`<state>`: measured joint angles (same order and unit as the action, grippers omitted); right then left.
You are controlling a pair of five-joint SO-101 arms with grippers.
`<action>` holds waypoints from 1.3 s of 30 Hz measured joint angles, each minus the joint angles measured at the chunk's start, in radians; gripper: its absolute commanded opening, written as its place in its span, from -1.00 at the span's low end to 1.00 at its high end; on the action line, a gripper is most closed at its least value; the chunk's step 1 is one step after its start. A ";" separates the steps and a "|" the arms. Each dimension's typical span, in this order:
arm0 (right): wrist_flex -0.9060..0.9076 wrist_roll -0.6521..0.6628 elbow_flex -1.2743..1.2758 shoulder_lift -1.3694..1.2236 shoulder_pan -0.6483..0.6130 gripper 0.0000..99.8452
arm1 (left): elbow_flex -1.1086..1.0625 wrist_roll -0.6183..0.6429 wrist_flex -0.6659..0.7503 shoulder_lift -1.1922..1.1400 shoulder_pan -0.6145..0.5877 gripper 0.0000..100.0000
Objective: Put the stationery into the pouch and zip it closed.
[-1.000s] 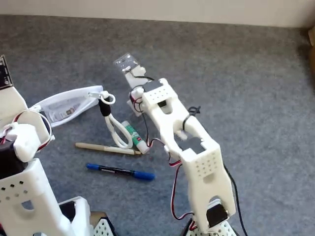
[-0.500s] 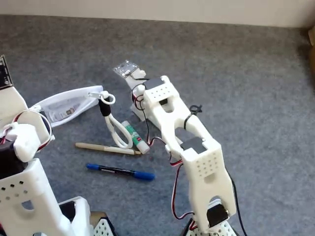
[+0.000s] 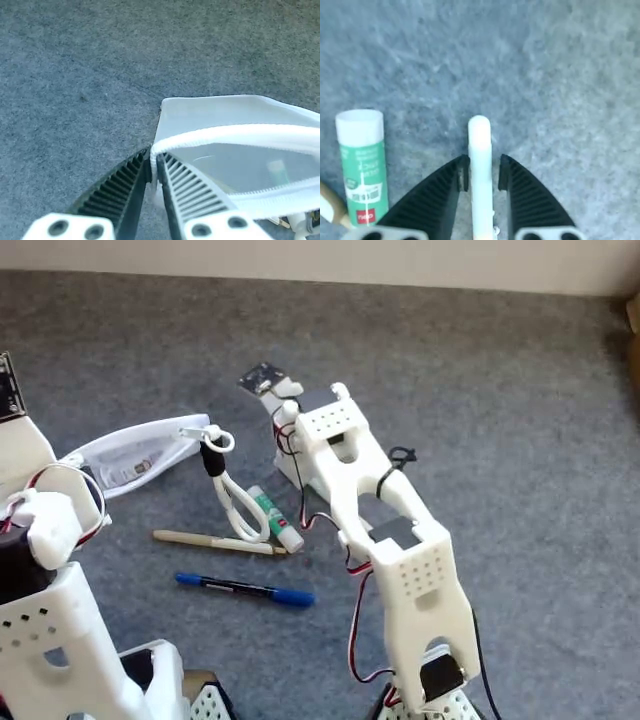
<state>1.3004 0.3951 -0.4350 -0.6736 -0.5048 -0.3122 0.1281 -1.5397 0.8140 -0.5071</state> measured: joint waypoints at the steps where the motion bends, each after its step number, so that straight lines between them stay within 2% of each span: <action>1: 0.000 0.000 -0.002 -0.008 0.000 -0.87 | 0.000 0.000 0.000 0.000 0.000 -0.99; 6: 0.000 0.000 -0.025 -0.063 0.003 -0.87 | 0.000 0.000 0.000 0.000 0.000 -0.99; 10: 0.008 0.000 -0.046 -0.084 0.014 -0.99 | 0.000 0.000 0.000 0.000 0.000 -0.99; 18: 0.043 0.069 -0.066 -0.089 0.020 -0.99 | 0.000 0.000 0.000 0.000 0.000 -0.99; 31: 0.368 0.068 -0.244 -0.097 0.020 -0.99 | 0.000 0.000 0.000 0.000 0.000 -0.99; 39: 0.437 -0.043 -0.273 0.020 0.020 -0.99 | 0.000 0.000 0.000 0.000 0.000 -0.99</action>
<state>1.7377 0.3521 -0.7081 -0.6536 -0.4849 -0.3122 0.1281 -1.5397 0.8140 -0.5071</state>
